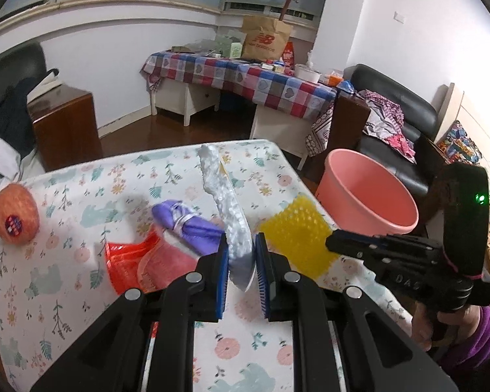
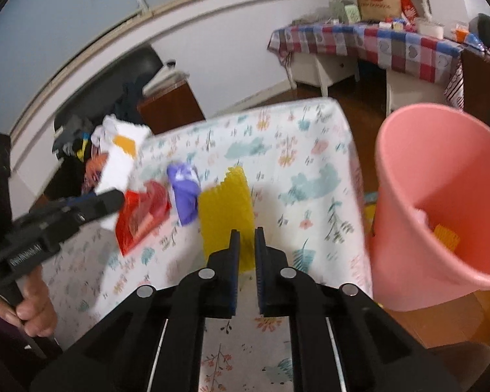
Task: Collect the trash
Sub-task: 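Carry the foam strip and yellow pad over the pink bucket and open both grippers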
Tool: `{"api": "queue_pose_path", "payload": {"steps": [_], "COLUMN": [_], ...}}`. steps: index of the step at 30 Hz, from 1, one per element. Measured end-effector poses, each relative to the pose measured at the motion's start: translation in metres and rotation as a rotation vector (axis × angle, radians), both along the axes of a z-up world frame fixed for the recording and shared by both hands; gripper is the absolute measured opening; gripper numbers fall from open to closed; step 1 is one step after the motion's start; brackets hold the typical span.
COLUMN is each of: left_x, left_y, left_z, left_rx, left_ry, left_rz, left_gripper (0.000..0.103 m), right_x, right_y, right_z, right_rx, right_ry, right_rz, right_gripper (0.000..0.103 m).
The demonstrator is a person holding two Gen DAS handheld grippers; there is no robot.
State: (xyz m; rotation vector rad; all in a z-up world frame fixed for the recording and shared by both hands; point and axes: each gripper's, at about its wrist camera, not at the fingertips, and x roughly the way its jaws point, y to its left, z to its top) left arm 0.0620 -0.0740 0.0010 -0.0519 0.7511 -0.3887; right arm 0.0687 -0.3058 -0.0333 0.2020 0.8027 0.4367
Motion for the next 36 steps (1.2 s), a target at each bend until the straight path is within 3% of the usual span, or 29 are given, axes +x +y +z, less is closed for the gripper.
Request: {"api": "queue_pose_path", "payload": {"steps": [11,21,36], "left_x": [0.008,0.012,0.037], "left_y": [-0.051,-0.124,-0.210], "left_z": [0.019,0.031,0.012], "left_rx": [-0.004,-0.010,0.002], "left_ry": [-0.056,-0.103,-0.026], "left_rz": [-0.116,-0.258,-0.373], "left_gripper": [0.015,0.015,0.015], "right_x": [-0.005,-0.016,-0.026], "right_y": [-0.065,-0.128,-0.174], "right_z": [0.029,0.027,0.008], "right_rx": [0.023,0.015,0.019], "right_ry": [-0.104,-0.123,-0.098], "right_rz": [-0.213,-0.418,-0.553], "right_gripper": [0.009,0.009,0.009]}}
